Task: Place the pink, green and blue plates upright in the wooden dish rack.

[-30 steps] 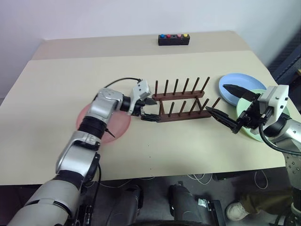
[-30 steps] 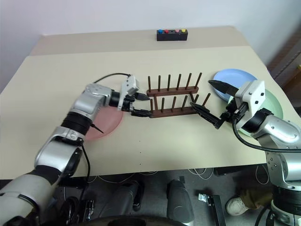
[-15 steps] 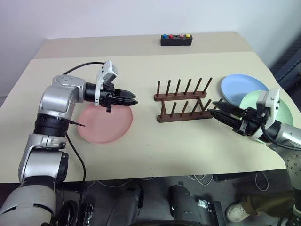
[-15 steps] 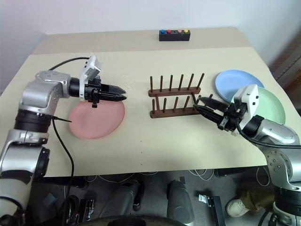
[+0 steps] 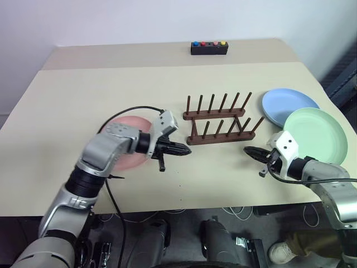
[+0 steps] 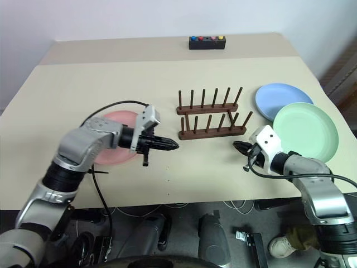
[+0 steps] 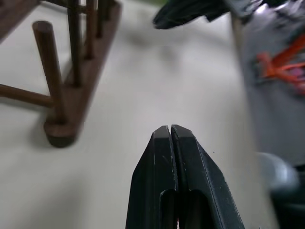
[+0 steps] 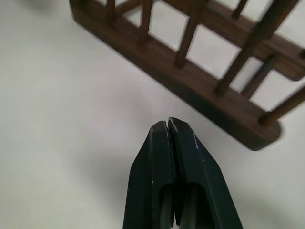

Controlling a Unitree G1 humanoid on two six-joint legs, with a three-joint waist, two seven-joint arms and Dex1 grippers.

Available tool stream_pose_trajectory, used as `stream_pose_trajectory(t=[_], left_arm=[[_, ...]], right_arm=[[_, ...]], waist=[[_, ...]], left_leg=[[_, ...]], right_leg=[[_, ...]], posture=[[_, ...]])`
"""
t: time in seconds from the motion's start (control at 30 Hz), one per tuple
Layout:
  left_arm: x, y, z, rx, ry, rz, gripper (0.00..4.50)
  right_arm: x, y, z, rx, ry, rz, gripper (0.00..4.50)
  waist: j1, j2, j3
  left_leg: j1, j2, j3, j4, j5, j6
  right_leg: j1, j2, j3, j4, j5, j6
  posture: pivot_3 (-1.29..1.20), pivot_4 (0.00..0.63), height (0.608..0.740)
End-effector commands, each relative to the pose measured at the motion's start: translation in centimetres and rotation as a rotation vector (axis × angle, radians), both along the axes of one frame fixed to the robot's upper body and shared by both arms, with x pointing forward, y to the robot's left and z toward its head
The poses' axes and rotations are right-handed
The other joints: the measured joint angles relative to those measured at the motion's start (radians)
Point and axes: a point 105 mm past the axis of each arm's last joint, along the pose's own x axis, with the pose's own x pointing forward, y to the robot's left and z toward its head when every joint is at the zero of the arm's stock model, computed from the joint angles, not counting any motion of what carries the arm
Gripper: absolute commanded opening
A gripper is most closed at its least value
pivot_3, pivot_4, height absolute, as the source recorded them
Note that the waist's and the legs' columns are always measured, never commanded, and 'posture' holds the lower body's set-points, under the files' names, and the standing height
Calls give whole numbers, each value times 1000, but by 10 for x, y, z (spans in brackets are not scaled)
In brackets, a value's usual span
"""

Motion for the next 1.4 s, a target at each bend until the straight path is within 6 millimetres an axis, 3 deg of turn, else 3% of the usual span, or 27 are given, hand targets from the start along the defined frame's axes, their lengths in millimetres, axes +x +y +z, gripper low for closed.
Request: stream_pose_trajectory(t=[0.03,0.17,0.47,0.8,1.27,1.4], left_arm=[[9,-13,-1,13,-92,86,19],[3,-22,-14,64,-104,66,19],[27,-32,-40,143,-188,183,19],[49,-39,-41,114,-211,272,19],[96,-20,-29,112,-294,412,19],[98,-26,-29,104,-295,397,19]], right_arm=[[6,3,8,-10,-63,-13,3],[7,4,6,-11,-67,-12,3],[22,0,2,-52,-87,-45,3],[49,-2,-11,-130,-110,-94,3],[90,13,-6,-181,-190,-71,3],[101,10,-5,-222,-213,-84,3]], waist=[[3,0,0],[6,0,0],[14,0,0],[12,0,0],[-8,1,0],[-12,1,-1]], left_leg=[[0,0,0,0,0,0],[0,0,0,0,0,0],[0,0,0,0,0,0],[0,-1,0,1,0,0],[1,-1,0,1,0,0],[1,-1,0,1,1,-1]], right_leg=[[0,0,0,0,0,0],[0,0,0,0,0,0],[0,0,0,0,0,1],[1,0,0,0,1,1],[1,1,0,0,2,2],[1,1,0,0,2,2]], posture=[[0,150,740],[0,150,740],[0,150,740],[0,150,740],[0,150,740],[0,150,740]])
